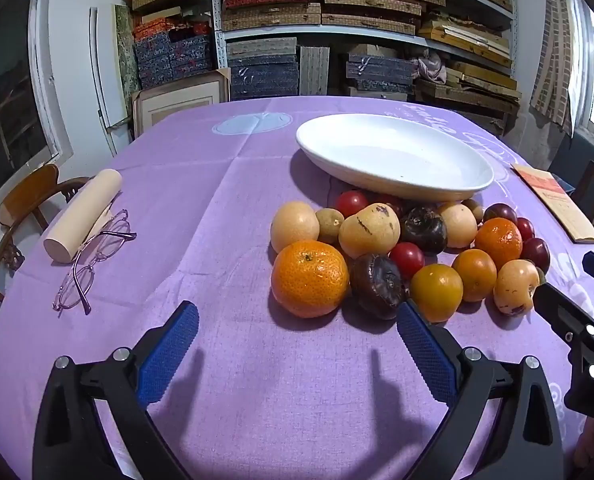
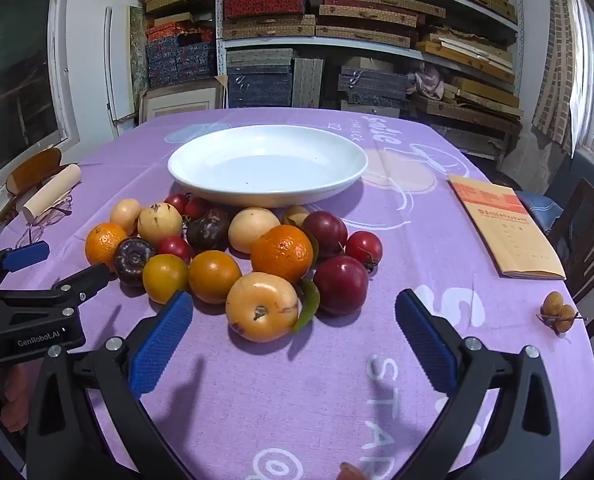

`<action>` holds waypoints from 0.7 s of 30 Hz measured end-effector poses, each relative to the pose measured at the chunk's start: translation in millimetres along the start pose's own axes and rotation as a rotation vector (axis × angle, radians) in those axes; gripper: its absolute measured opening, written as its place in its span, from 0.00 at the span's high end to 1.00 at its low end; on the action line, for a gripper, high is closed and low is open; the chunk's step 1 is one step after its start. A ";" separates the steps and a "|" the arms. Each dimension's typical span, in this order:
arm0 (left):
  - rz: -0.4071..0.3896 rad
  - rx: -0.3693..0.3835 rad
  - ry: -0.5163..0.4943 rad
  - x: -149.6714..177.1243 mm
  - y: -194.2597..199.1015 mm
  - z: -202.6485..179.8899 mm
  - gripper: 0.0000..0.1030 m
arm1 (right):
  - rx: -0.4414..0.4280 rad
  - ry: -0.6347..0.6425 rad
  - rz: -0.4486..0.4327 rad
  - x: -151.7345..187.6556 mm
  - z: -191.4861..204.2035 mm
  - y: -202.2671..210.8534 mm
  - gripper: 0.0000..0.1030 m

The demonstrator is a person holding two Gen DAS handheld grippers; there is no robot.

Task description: Organize fruits

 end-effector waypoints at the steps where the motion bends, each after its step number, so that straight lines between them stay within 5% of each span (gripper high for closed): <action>1: -0.001 0.001 -0.002 0.0 -0.3 -1.3 0.03 | 0.001 0.001 0.001 -0.2 -0.6 0.4 0.04; 6: -0.023 0.047 0.039 -3.5 9.8 4.4 0.03 | -0.001 -0.003 -0.021 -3.3 6.9 2.8 0.04; 21: 0.004 -0.031 0.065 -3.6 -0.7 7.6 0.03 | -0.004 -0.019 -0.022 -1.3 -2.7 5.3 0.04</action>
Point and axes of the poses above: each gripper's, at about its wrist camera, not at the fingertips, and y roughly against the way its jaws point, z to its left, x to its underside, the point moved 2 cm from there along -y, roughly the way its jaws point, and after that the axes turned 15 degrees about y, right-handed, at the moved point
